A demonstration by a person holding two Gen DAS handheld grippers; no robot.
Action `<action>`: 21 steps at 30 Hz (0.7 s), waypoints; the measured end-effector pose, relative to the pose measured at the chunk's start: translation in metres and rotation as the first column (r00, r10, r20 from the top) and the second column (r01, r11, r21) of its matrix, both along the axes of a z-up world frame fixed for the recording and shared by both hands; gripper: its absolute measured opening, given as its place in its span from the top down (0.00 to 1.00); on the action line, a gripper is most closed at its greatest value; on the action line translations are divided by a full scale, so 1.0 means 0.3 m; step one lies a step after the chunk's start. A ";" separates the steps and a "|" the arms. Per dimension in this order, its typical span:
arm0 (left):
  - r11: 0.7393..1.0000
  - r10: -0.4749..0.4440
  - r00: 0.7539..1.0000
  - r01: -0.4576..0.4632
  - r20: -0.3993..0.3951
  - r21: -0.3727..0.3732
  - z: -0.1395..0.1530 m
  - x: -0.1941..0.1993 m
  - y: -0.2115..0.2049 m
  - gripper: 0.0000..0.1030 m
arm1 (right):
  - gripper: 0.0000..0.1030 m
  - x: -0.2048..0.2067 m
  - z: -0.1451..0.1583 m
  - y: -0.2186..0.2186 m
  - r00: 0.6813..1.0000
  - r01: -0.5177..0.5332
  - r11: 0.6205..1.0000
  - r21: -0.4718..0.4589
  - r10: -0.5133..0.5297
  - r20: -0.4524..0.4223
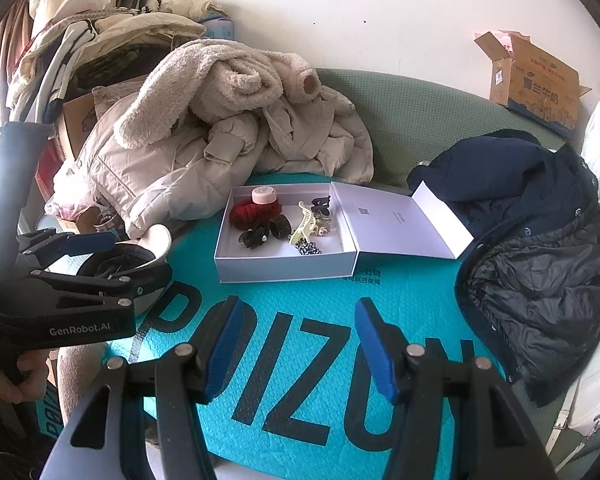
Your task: Organize objects
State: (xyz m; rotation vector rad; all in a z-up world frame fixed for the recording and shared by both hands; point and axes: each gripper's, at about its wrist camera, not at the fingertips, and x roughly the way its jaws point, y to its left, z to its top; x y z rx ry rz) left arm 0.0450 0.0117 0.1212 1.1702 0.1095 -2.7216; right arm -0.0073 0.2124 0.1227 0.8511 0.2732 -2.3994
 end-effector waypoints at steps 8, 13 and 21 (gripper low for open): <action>1.000 -0.014 1.000 0.014 0.005 0.008 0.010 -0.001 0.003 0.19 | 0.43 0.008 0.006 -0.001 1.000 -0.006 1.000 0.001 0.006 -0.002; 1.000 -0.012 1.000 0.012 0.010 0.003 0.009 0.001 0.010 0.19 | 0.43 0.008 0.006 0.002 1.000 -0.003 1.000 0.005 0.003 -0.001; 1.000 -0.012 1.000 0.012 0.017 0.011 0.008 0.001 0.008 0.19 | 0.43 0.004 -0.003 0.006 1.000 0.002 1.000 0.014 -0.002 0.007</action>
